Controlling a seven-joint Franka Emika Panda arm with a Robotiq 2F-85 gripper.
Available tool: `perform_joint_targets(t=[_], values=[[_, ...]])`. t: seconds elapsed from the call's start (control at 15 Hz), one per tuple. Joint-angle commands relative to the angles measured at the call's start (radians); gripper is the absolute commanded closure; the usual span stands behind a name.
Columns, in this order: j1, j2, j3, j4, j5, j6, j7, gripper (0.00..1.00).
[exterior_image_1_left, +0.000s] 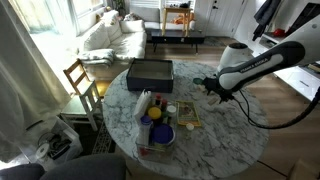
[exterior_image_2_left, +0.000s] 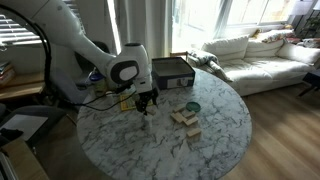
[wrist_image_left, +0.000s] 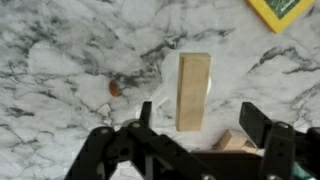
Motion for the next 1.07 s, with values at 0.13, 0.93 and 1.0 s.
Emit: perform_joint_targets(t=[0.13, 0.93, 1.0], values=[[0.018, -0.006, -0.042, 0.018, -0.027, -0.003, 0.032, 0.0], [-0.079, 0.143, -0.02, 0.317, 0.063, -0.263, -0.001, 0.0], [-0.089, 0.169, -0.017, 0.363, 0.067, -0.296, -0.006, 0.0]])
